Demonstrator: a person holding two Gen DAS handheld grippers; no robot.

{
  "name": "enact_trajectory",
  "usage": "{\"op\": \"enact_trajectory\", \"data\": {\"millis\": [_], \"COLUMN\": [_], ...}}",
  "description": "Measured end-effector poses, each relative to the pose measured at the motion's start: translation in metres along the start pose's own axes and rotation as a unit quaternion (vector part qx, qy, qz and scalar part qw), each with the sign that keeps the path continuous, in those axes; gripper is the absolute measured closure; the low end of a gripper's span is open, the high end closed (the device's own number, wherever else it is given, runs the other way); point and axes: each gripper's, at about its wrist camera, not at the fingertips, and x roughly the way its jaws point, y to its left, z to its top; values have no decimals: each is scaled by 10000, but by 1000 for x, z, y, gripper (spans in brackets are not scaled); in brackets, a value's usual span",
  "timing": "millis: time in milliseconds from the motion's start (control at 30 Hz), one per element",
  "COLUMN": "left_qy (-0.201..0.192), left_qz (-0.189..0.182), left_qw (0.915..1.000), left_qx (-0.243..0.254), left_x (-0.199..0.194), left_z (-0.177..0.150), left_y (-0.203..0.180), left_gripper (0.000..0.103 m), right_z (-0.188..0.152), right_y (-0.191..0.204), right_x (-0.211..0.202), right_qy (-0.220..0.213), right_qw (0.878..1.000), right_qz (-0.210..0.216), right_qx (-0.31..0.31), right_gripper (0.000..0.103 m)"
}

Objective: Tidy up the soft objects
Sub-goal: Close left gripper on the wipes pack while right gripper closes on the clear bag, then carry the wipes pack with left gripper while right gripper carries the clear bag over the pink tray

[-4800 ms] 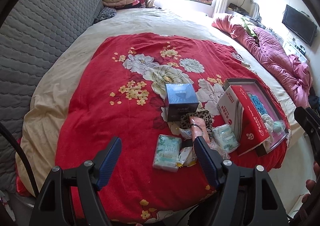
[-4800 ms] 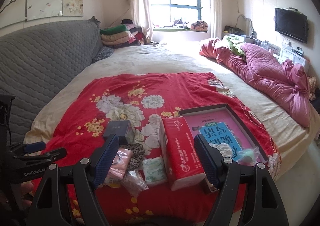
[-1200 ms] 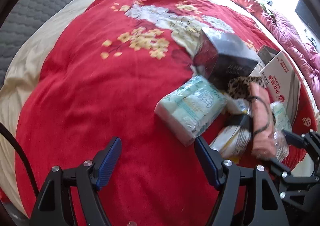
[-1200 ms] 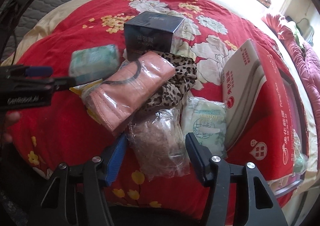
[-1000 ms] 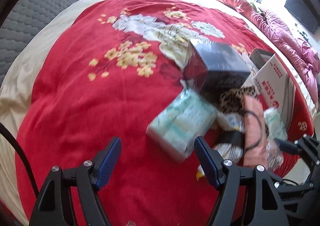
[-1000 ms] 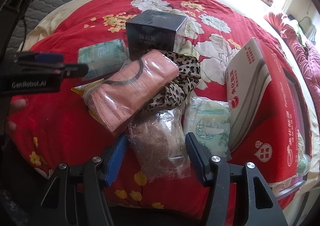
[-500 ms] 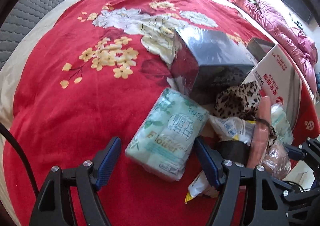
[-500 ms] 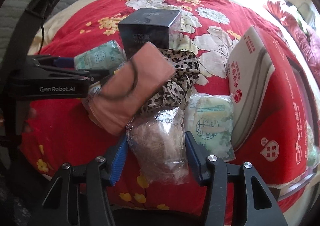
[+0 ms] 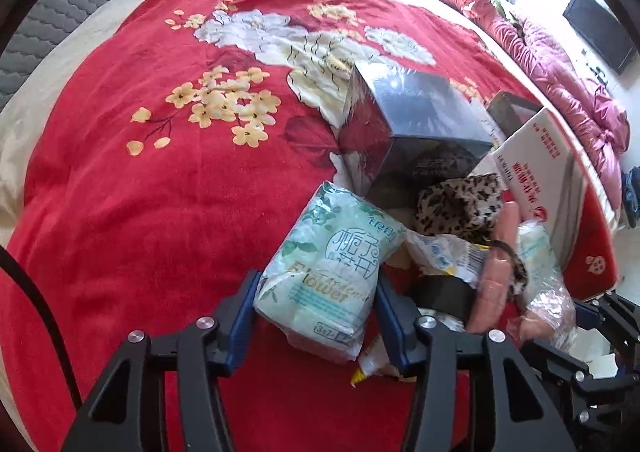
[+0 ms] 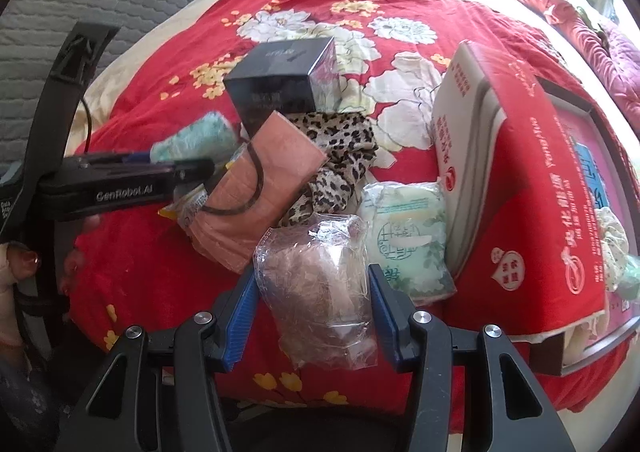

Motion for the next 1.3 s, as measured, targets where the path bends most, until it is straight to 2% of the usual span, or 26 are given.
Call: {"op": "enact_trajectory", "data": {"millis": [400,800,1300], "left_qy": [-214,-499,-813], "left_qz": [45,302,442], "left_qw": [9996,9980,9952], "left_qx": [178,257,310], "left_x": [-48,-89,-137], "left_z": [-13,-20,-30], "left_y": [-30,-52,-72], "left_gripper": [50,50,50], "right_z": [2,1,3], "right_y": [-2,-5,-5], "right_x": [-23,-57,-109], "right_qy": [-299,-717,-1323], "right_qw": [9993,9966,9897], "right_qz": [37,35,-22], "right_qx": [214,408,547], "right_gripper": [48,48,48]}}
